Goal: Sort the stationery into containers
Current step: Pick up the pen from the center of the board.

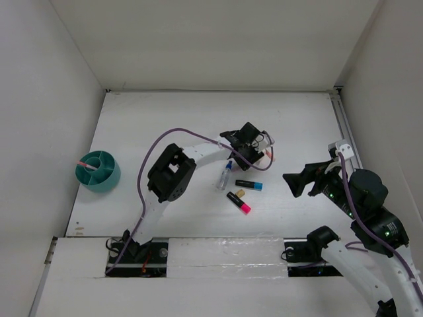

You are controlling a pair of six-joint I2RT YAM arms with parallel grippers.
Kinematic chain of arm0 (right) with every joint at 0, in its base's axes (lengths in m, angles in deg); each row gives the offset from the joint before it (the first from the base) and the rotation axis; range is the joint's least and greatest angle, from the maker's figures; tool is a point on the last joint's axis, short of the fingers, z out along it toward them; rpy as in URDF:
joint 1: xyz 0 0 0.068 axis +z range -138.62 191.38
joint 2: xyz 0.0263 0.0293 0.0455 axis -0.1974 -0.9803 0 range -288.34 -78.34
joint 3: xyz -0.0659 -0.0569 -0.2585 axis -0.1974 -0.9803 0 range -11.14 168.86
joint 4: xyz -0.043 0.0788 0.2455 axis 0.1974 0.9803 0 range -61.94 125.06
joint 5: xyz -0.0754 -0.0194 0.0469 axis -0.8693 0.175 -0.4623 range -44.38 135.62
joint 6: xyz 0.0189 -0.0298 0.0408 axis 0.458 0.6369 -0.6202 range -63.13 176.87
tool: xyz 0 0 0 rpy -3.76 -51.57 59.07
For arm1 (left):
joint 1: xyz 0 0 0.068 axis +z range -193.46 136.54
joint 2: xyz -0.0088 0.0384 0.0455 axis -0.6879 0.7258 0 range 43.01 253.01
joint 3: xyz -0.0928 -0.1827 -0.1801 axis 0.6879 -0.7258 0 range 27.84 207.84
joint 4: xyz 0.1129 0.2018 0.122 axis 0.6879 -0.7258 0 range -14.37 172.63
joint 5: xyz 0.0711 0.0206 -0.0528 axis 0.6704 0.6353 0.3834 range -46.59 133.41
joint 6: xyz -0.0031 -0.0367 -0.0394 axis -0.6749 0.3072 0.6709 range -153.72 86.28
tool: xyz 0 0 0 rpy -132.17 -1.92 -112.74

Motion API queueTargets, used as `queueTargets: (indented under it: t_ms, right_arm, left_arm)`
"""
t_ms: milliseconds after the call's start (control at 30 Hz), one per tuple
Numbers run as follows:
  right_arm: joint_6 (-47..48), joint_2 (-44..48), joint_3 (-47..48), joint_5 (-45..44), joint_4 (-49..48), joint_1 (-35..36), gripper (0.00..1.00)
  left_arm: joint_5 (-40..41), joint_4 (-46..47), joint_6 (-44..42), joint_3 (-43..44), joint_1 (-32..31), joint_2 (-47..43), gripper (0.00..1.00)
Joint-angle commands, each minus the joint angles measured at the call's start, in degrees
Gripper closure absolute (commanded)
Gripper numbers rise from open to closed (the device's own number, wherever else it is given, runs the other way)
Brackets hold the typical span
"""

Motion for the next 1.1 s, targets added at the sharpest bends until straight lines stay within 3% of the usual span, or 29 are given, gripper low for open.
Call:
queueTargets:
  t_ms: [0,367,533,1067]
  right_arm:
    - [0.0,0.4,-0.3,0.4,-1.8,-0.3,0.03]
    - [0.5,0.9,-0.3,1.0,-1.8,-0.3,0.03]
    - [0.5,0.9,-0.3,1.0,-1.8,-0.3,0.03]
    - [0.5,0.4,0.3,1.0,-1.8,-0.3,0.03]
  left_arm:
    - [-0.7,-2.7,-0.9,1.3,-0.1,1.0,0.62]
    - [-1.8,-5.2,-1.5,1.9,0.9,1.0,0.77]
    - [-2.3,-6.4,-1.5,2.5,0.9,2.0,1.0]
    - [-2.9,-9.3,-1.5,7.1,3.2,-2.7,1.0]
